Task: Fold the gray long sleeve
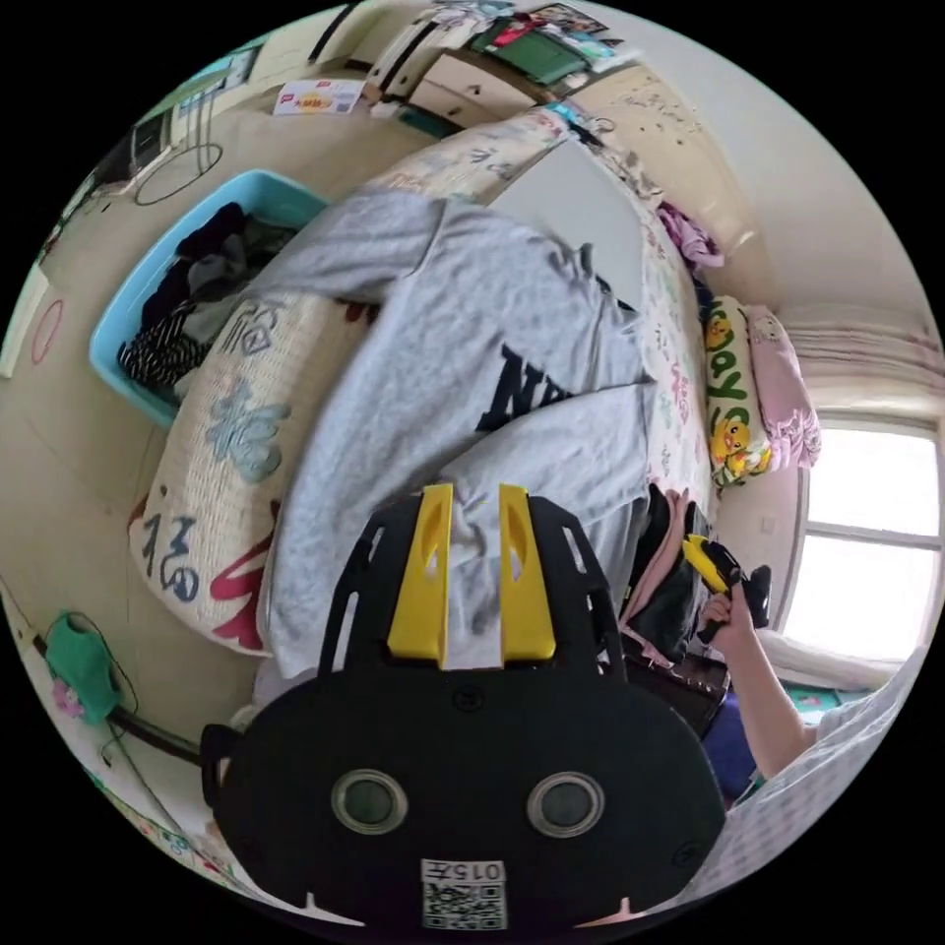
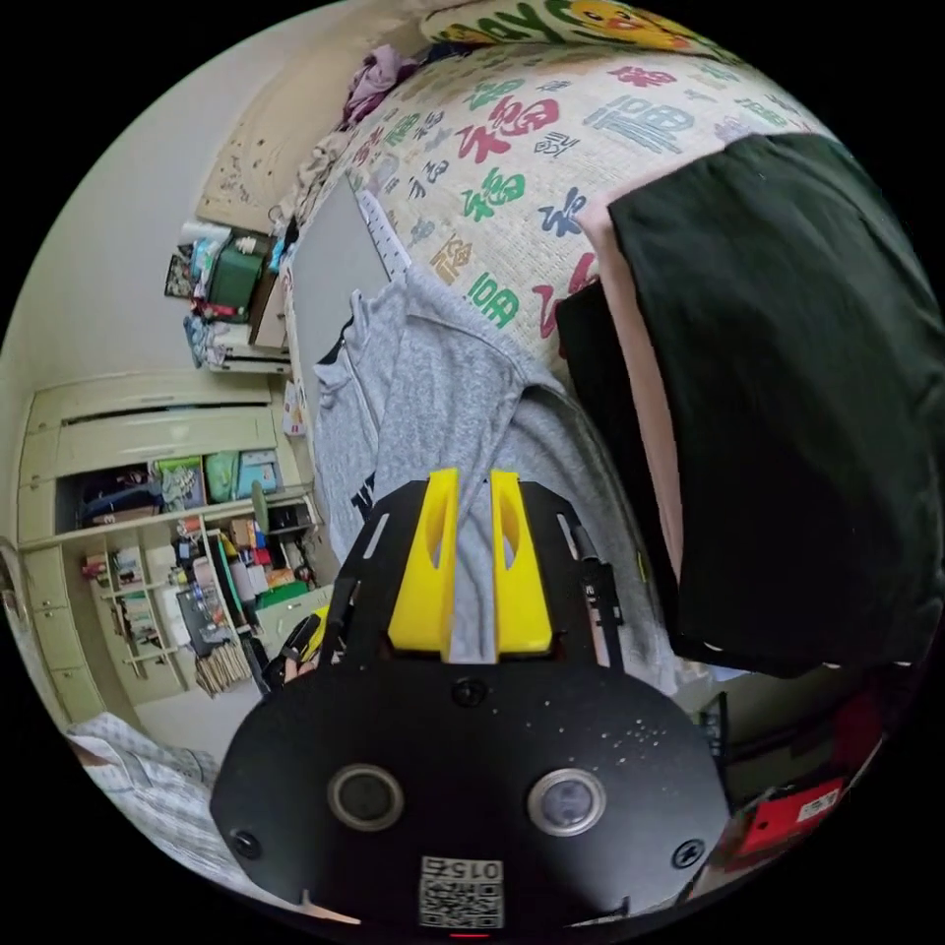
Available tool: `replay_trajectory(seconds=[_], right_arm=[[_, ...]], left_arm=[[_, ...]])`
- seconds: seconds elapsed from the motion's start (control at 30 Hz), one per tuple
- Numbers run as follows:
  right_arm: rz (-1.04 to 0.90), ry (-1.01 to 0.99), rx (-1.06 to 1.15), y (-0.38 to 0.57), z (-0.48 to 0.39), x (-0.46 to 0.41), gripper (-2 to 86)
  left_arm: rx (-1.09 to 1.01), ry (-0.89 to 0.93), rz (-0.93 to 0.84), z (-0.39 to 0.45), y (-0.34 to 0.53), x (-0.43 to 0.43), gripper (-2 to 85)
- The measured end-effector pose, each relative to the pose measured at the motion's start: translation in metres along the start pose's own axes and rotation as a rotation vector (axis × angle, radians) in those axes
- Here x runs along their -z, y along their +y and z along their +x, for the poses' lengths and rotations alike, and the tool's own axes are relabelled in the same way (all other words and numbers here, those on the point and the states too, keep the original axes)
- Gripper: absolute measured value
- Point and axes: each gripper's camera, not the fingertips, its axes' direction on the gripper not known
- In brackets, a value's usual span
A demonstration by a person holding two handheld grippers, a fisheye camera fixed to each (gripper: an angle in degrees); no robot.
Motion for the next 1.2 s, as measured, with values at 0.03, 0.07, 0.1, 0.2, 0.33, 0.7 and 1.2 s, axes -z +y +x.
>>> replay_trajectory(seconds=[0.03,0.07,0.1,0.2,0.33,0.7,1.2], right_arm=[[0.008,-0.015,-0.015,-0.002,0.005,-0.002,6.9],[0.021,-0.04,-0.043,-0.005,0.016,-0.008,7.3],[0.029,-0.059,-0.07,-0.01,0.026,-0.014,7.7],[0.038,-0.097,-0.123,-0.022,0.051,-0.031,8.5],[0.023,-0.119,-0.148,-0.045,0.079,-0.052,9.2],[-0.119,-0.2,-0.141,-0.099,0.14,-0.089,5.9],[-0.101,0.009,-0.017,-0.103,0.187,-0.084,0.2]], left_arm=[[-0.038,0.009,0.006,0.013,-0.01,-0.004,8.3],[-0.116,0.032,0.014,0.042,-0.03,-0.014,8.6],[-0.187,0.053,0.01,0.072,-0.05,-0.029,9.3],[-0.309,0.105,-0.038,0.147,-0.101,-0.085,11.4],[-0.387,0.141,-0.104,0.226,-0.157,-0.171,14.6],[-0.479,-0.139,-0.314,0.382,-0.227,-0.387,12.5],[-0.572,-0.162,-0.289,0.48,-0.233,-0.459,-0.4]])
